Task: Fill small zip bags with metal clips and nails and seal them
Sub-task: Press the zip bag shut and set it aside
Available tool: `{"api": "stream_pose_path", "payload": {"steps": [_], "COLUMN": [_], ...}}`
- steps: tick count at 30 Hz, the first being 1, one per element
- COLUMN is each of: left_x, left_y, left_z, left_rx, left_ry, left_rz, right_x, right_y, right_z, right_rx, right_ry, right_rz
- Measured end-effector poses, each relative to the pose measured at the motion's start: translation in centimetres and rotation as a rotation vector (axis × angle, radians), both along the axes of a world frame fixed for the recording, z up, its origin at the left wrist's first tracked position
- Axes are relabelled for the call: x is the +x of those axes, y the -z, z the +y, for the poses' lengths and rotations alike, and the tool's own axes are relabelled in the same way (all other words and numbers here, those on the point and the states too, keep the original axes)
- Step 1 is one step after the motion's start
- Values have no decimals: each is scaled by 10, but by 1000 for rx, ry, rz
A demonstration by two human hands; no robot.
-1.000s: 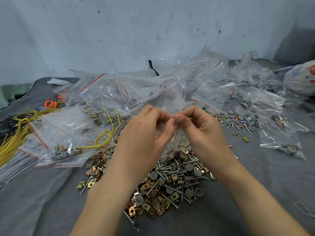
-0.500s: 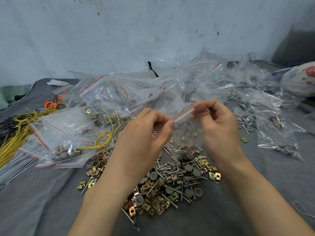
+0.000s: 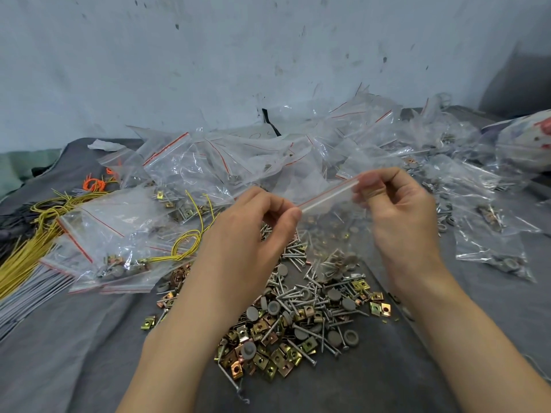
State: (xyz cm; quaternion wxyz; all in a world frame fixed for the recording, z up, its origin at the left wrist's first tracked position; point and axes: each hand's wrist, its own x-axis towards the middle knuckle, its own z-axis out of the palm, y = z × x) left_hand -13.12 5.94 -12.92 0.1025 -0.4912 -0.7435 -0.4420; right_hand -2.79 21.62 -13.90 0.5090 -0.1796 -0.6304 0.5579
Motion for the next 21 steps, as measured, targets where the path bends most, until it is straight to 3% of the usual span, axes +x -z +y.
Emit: {"api": "stream_pose_path", "payload": {"steps": [11, 15, 21], "left_x": [-2, 7, 15], "left_y": [-7, -11, -9], "left_z": [-5, 0, 8], "left_rx": [60, 67, 109], "left_ry": [-44, 22, 28], "left_rz": [-37, 56, 54], "right_x": [3, 3, 0], "right_y": [-6, -12, -10], "right_z": [-11, -23, -36], "right_rx": [75, 191, 288], "right_ry": [-126, -224, -148], "right_rz": [4, -44, -105]}}
